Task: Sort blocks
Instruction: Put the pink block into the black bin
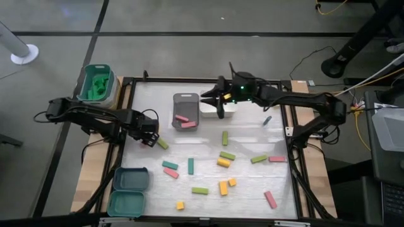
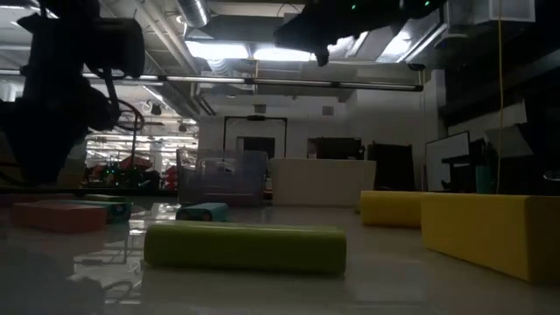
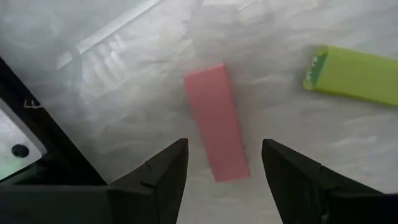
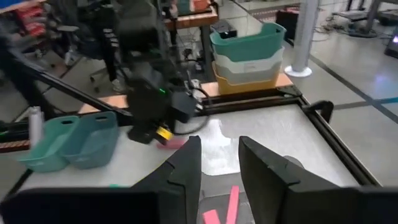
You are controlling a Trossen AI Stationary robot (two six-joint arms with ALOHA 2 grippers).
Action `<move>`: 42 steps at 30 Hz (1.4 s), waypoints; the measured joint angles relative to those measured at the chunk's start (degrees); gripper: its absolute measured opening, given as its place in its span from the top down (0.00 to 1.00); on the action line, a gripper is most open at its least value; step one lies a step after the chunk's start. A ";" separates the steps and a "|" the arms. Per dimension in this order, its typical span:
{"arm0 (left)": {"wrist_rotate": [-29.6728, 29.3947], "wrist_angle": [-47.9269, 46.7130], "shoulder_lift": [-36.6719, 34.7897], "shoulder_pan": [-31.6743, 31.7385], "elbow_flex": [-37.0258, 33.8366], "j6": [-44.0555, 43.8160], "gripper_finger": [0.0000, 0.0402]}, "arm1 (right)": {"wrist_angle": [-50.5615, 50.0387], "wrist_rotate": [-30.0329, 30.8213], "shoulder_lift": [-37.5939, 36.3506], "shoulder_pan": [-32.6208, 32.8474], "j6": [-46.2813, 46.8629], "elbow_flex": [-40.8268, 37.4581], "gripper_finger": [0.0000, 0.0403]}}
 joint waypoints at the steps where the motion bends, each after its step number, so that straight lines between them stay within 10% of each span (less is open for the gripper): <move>1: 0.00 0.62 0.95 0.21 0.00 0.39 0.52 | -0.83 -0.72 -0.91 0.00 -0.01 0.00 0.73; 23: 0.33 4.74 12.00 3.12 0.15 17.06 0.65 | -29.11 -20.63 -17.98 0.63 0.24 0.02 0.73; 28: 0.66 4.82 11.97 3.12 0.17 20.27 0.80 | -41.39 -15.96 -17.43 4.77 0.19 0.02 0.73; 42: 12.99 1.14 10.42 2.91 2.95 29.02 0.80 | -47.38 -1.46 -8.69 19.61 -9.28 0.02 0.73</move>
